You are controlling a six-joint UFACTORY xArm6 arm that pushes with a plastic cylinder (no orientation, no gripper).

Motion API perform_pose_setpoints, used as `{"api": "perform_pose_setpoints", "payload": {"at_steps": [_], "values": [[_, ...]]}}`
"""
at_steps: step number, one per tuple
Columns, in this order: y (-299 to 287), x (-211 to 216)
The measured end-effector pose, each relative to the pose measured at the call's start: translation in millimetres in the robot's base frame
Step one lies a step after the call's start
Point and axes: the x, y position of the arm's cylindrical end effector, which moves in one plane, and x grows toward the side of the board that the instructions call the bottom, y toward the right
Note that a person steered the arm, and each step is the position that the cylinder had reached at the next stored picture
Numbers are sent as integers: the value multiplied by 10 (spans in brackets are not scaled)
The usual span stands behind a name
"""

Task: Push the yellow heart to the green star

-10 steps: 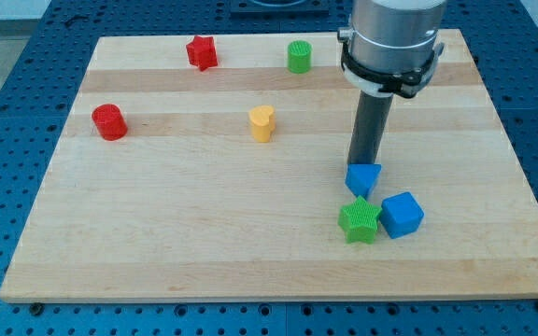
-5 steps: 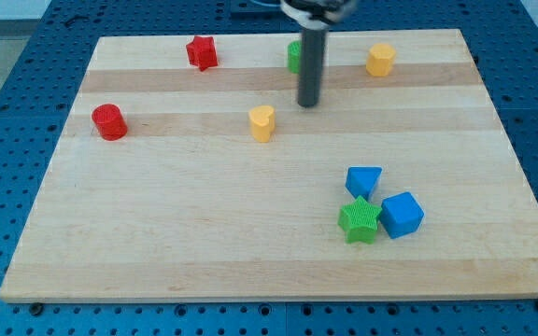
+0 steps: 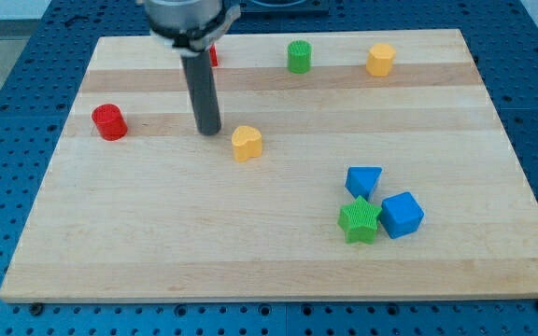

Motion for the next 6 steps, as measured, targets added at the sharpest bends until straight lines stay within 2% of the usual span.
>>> {"api": "perform_pose_setpoints", "payload": {"at_steps": [1,3,4,6], "values": [[291,259],[341,-353],[602,-118],[602,217]]}}
